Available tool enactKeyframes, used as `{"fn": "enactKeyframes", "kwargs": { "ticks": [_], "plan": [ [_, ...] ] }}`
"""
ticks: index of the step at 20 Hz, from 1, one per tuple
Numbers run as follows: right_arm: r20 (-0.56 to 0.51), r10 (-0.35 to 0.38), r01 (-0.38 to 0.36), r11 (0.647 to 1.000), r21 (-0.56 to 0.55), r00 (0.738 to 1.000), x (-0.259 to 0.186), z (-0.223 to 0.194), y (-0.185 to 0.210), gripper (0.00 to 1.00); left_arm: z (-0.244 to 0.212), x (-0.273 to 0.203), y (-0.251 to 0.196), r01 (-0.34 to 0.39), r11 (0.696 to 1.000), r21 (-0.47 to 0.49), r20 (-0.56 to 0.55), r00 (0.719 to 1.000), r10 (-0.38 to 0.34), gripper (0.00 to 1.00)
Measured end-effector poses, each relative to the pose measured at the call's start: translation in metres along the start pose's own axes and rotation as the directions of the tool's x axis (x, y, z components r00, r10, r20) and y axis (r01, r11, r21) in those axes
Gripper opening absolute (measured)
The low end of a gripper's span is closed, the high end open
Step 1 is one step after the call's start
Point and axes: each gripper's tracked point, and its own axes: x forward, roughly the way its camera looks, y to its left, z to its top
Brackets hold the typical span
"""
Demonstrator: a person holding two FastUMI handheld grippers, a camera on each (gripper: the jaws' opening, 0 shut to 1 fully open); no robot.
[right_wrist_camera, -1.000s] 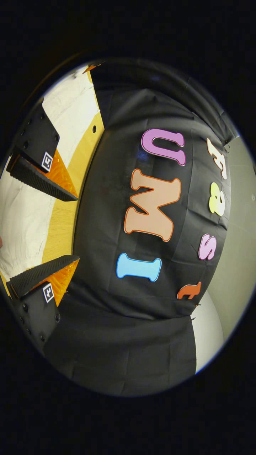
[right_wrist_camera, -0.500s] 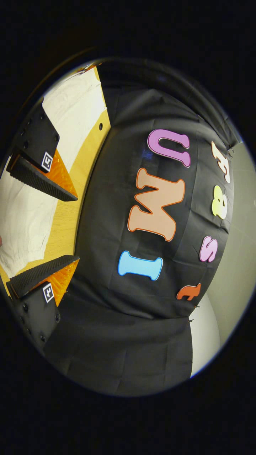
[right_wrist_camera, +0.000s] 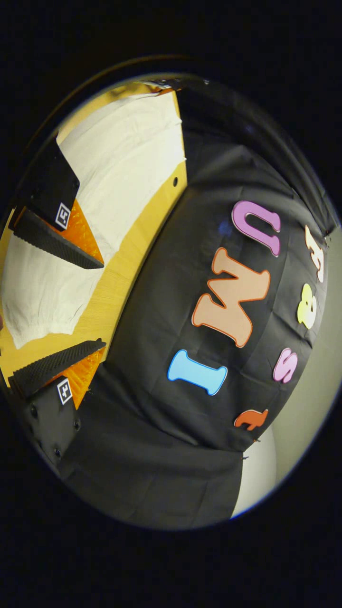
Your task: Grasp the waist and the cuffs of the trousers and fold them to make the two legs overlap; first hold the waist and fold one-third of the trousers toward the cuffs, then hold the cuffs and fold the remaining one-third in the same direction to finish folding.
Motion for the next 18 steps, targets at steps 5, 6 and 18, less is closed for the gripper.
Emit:
{"fn": "enactKeyframes", "kwargs": {
  "ticks": [5, 6, 18],
  "plan": [
    [-0.104, 0.056, -0.07, 0.989, -0.13, 0.993, -0.022, -0.058, -0.005, 0.97, 0.0, 0.001, 0.0, -0.026, 1.0, 0.012, -0.008, 1.0, 0.027, 0.0],
    [-0.132, 0.063, -0.082, 0.987, -0.139, 0.989, -0.026, -0.069, -0.008, 0.98, 0.0, 0.001, 0.0, -0.03, 1.0, 0.005, -0.007, 1.0, 0.03, 0.0],
    [-0.417, 0.2, -0.391, 0.804, -0.447, 0.887, -0.076, -0.202, 0.01, 0.97, -0.001, 0.002, -0.002, -0.03, 0.999, -0.034, -0.017, 0.999, 0.029, 0.0]
  ]
}}
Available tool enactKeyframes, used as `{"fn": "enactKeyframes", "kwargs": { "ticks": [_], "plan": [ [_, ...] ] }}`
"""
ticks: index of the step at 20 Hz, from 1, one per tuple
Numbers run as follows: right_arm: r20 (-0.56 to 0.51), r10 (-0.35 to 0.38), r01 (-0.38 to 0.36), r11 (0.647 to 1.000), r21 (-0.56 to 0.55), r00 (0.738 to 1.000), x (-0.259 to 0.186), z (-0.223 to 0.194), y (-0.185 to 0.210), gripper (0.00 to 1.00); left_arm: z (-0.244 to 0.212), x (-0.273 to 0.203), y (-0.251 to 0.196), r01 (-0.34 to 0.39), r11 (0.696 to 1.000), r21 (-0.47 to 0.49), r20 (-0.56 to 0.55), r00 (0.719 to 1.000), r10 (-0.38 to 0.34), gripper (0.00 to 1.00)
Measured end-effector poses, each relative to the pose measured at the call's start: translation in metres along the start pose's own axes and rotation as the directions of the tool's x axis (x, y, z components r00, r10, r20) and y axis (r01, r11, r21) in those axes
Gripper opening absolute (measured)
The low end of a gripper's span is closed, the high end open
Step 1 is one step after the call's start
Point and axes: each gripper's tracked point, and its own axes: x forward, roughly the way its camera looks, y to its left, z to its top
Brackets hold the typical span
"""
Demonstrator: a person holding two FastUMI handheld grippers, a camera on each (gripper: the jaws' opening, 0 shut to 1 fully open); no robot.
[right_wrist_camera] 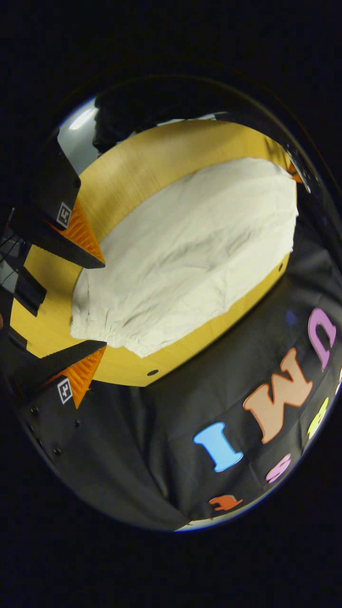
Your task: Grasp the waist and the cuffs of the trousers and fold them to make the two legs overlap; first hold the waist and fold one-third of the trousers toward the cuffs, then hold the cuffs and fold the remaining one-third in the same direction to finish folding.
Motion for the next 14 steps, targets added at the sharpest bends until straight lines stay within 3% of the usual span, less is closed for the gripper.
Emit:
{"fn": "enactKeyframes", "kwargs": {
  "ticks": [7, 14],
  "plan": [
    [-0.071, 0.102, -0.111, 0.983, -0.147, 0.992, 0.013, -0.022, 0.035, 0.97, 0.0, 0.001, -0.001, 0.005, 1.0, -0.012, -0.007, 1.0, -0.005, 0.0],
    [-0.07, 0.058, -0.075, 0.963, -0.258, 0.996, 0.037, -0.01, 0.023, 0.93, 0.0, 0.001, -0.002, -0.003, 1.0, -0.016, -0.014, 1.0, 0.003, 0.0]
  ]
}}
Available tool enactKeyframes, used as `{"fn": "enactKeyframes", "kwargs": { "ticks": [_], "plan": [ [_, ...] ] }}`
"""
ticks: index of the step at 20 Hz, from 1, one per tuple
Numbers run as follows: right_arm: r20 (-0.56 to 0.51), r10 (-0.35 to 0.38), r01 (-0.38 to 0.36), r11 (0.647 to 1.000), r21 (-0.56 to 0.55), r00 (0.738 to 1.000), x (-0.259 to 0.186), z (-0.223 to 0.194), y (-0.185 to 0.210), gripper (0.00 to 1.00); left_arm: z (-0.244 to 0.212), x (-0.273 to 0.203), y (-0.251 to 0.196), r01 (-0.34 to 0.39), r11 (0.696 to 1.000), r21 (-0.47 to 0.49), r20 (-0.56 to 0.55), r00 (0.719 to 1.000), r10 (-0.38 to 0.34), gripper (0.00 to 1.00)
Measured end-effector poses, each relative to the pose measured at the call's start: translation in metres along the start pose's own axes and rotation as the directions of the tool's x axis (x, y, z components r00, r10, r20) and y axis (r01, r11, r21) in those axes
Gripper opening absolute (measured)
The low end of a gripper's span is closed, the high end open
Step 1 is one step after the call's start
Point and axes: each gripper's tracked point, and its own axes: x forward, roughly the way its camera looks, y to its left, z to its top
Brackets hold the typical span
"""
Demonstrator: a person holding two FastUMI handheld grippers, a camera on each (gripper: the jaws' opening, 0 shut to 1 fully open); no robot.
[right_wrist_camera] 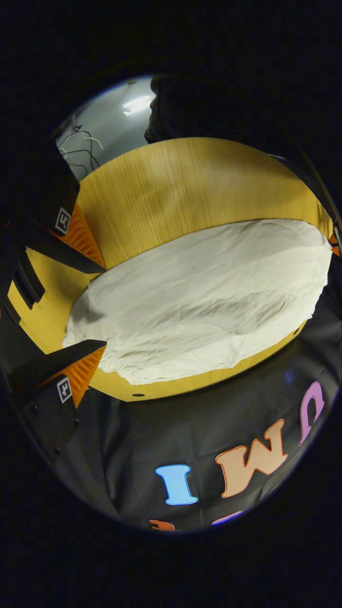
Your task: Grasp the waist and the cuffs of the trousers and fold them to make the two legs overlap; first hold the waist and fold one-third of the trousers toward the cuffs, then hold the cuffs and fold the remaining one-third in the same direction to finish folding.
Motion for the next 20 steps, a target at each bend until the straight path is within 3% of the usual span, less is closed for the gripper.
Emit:
{"fn": "enactKeyframes", "kwargs": {
  "ticks": [2, 4, 11, 12, 13, 16, 20],
  "plan": [
    [-0.01, 0.003, -0.003, 1.0, 0.013, 1.0, 0.006, -0.001, -0.002, 0.9, 0.0, 0.0, 0.0, -0.003, 1.0, -0.003, -0.002, 1.0, 0.003, 0.0],
    [-0.011, 0.016, -0.016, 1.0, 0.018, 1.0, 0.009, -0.002, 0.002, 0.78, 0.0, 0.001, 0.0, -0.005, 1.0, -0.004, -0.003, 1.0, 0.005, 0.0],
    [-0.017, 0.065, -0.065, 0.998, -0.01, 0.998, 0.011, -0.003, 0.022, 0.18, 0.0, -0.001, -0.001, -0.014, 1.0, -0.014, -0.012, 1.0, 0.013, 0.0],
    [-0.025, 0.065, -0.065, 0.998, 0.002, 0.998, 0.012, -0.003, 0.021, 0.06, 0.0, 0.001, -0.001, -0.015, 1.0, -0.013, -0.013, 1.0, 0.015, 0.0],
    [-0.027, 0.054, -0.054, 0.998, 0.015, 0.998, 0.0, 0.0, 0.016, 0.11, 0.0, 0.001, -0.001, -0.015, 1.0, -0.014, -0.015, 1.0, 0.015, 0.0],
    [-0.016, 0.033, -0.032, 0.998, 0.044, 0.999, 0.008, 0.0, 0.009, 0.04, 0.002, -0.002, 0.007, -0.031, 0.999, -0.042, -0.001, 1.0, 0.031, 0.0],
    [0.017, -0.009, 0.007, 0.997, 0.08, 1.0, -0.002, 0.008, -0.02, 0.07, 0.003, -0.011, 0.036, -0.094, 0.994, -0.053, -0.01, 0.996, 0.094, 0.0]
  ]
}}
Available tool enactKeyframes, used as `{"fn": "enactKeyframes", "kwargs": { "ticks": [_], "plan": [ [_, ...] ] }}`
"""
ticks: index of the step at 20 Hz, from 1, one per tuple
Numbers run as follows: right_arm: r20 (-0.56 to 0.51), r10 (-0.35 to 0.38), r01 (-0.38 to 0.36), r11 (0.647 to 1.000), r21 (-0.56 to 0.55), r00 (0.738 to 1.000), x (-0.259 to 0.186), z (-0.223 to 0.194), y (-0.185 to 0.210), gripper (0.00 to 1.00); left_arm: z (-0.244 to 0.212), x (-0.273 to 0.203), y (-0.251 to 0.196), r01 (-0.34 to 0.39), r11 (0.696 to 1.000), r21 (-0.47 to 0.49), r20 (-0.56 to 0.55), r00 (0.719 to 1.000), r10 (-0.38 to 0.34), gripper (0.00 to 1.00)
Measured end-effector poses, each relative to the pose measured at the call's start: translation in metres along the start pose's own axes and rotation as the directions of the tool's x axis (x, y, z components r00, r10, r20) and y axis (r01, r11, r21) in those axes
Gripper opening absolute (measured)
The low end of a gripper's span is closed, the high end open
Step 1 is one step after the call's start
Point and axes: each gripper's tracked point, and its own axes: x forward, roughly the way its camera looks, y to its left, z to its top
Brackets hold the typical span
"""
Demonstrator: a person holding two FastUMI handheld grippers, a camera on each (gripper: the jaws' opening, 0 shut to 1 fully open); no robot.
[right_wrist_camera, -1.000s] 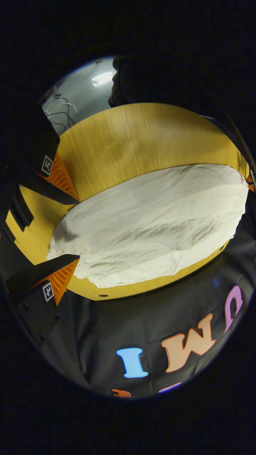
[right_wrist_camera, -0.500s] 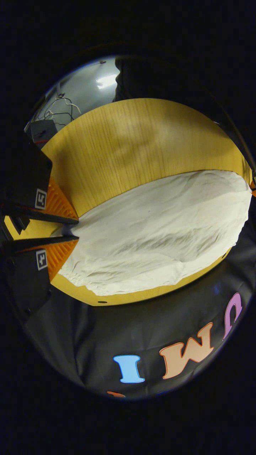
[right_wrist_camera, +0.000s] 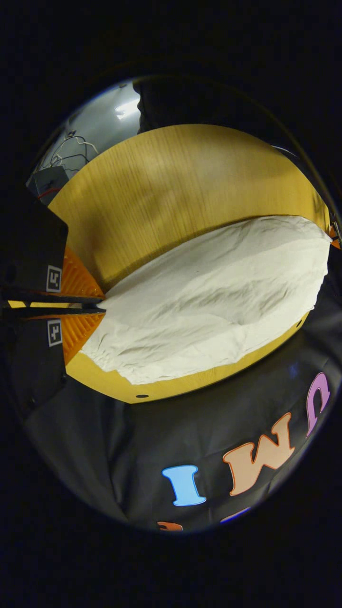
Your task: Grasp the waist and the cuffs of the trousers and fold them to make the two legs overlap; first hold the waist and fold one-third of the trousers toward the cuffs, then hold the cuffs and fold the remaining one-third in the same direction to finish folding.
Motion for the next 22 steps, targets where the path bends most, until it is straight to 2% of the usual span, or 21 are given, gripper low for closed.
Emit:
{"fn": "enactKeyframes", "kwargs": {
  "ticks": [6, 8, 12, 16, 17, 18, 22],
  "plan": [
    [0.058, -0.097, 0.091, 0.992, 0.085, 0.994, -0.005, 0.021, -0.062, 0.07, 0.012, -0.012, 0.048, -0.104, 0.995, -0.011, -0.044, 0.994, 0.103, 0.0],
    [0.082, -0.126, 0.116, 0.987, 0.11, 0.989, -0.002, 0.029, -0.086, 0.04, 0.017, -0.015, 0.066, -0.139, 0.99, -0.035, -0.056, 0.989, 0.137, 0.0],
    [0.121, -0.183, 0.16, 0.971, 0.18, 0.976, 0.001, 0.039, -0.123, 0.04, 0.026, -0.034, 0.094, -0.232, 0.97, -0.074, -0.102, 0.969, 0.224, 0.0],
    [0.122, -0.228, 0.191, 0.947, 0.258, 0.966, 0.004, 0.045, -0.152, 0.06, 0.041, -0.044, 0.112, -0.307, 0.945, -0.117, -0.134, 0.947, 0.291, 0.0],
    [0.12, -0.239, 0.198, 0.94, 0.279, 0.964, 0.007, 0.048, -0.158, 0.04, 0.046, -0.044, 0.114, -0.323, 0.937, -0.134, -0.138, 0.942, 0.306, 0.0],
    [0.117, -0.248, 0.205, 0.933, 0.296, 0.962, 0.01, 0.051, -0.165, 0.06, 0.051, -0.044, 0.117, -0.335, 0.93, -0.149, -0.139, 0.939, 0.316, 0.0],
    [0.08, -0.284, 0.245, 0.914, 0.322, 0.955, 0.025, 0.059, -0.183, 0.07, 0.065, -0.038, 0.147, -0.372, 0.916, -0.152, -0.102, 0.928, 0.36, 0.0]
  ]
}}
